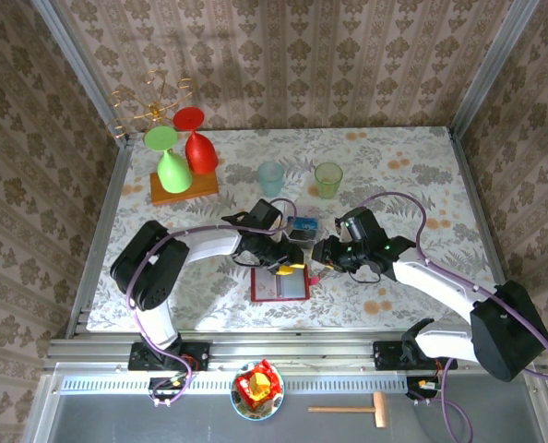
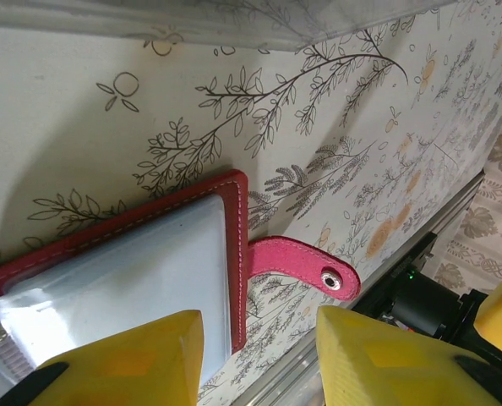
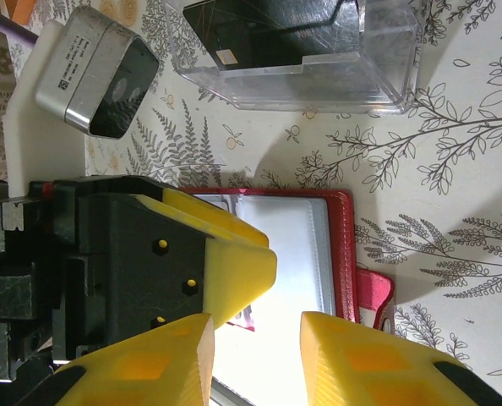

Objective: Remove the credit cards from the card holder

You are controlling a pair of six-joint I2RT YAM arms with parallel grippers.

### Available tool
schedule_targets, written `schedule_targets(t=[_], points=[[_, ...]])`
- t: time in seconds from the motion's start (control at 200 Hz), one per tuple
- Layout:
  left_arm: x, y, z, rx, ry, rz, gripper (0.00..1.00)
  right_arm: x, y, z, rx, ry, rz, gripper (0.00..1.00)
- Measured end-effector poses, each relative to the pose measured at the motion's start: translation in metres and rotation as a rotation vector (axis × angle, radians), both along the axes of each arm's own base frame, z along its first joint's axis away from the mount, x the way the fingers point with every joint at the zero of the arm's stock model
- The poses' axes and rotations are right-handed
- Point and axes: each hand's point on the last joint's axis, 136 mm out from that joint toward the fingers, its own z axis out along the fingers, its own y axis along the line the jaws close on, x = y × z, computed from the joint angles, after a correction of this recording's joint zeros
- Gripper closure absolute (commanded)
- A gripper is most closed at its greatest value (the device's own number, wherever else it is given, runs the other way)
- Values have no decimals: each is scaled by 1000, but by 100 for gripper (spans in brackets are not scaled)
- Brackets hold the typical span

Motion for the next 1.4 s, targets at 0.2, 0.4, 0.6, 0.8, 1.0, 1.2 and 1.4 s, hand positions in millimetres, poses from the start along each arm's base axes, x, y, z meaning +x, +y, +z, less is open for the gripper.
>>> schedule_targets(t=[0.2, 0.4, 0.6, 0.8, 1.0, 1.2, 1.4], points=[[1, 0, 2, -6, -12, -1, 60, -1, 5, -9, 5, 31, 14, 68], [4, 18, 23, -32, -67, 39, 62, -5, 22, -23, -9, 79, 60, 69], [9, 48, 29, -26, -109, 114, 67, -3, 55, -27, -6, 101, 128, 71], [1, 79, 13, 24, -88, 169, 69, -2, 90, -33, 2, 120, 194, 73], [-6, 99, 2, 53, -72, 203, 69, -7, 112, -42, 0, 149, 235, 73], [-13, 106, -9, 72, -56, 199, 69, -15, 117, -55, -19, 186, 245, 73], [-14, 112, -18, 87, -45, 201, 71, -18, 118, -63, -31, 210, 242, 73]])
